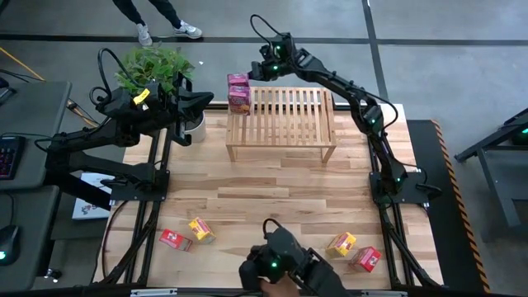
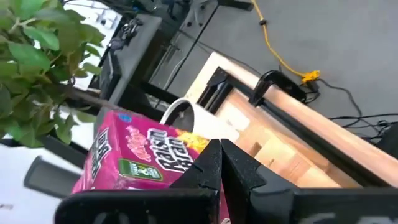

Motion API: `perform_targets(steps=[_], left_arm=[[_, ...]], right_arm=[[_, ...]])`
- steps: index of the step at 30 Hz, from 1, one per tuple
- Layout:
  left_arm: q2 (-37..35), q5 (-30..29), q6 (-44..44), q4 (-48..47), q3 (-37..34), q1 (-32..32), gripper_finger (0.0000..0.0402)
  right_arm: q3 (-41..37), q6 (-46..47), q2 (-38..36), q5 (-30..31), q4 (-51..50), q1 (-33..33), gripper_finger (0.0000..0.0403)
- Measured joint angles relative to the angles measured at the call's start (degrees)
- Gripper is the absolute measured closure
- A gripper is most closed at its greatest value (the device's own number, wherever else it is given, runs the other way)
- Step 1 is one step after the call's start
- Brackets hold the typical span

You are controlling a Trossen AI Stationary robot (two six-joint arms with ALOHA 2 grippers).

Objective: Stack cereal on shelf
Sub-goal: Put the violet cereal box aligned with the other violet cereal box on the shelf

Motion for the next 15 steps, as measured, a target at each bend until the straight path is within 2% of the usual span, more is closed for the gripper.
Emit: perform_targets(steps=[11, 15], left_arm=[[-0.01, 0.0, 0.0, -0.54, 0.0, 0.0, 0.0401], [0.0, 0.0, 0.0, -0.58, 0.02, 0.0, 0.0401]], right_arm=[[0.27, -2.66, 0.0, -2.0, -5.34, -1.32, 0.0403], [3.82, -9.37, 0.0, -0.65, -12.96, -2.42, 0.0403]])
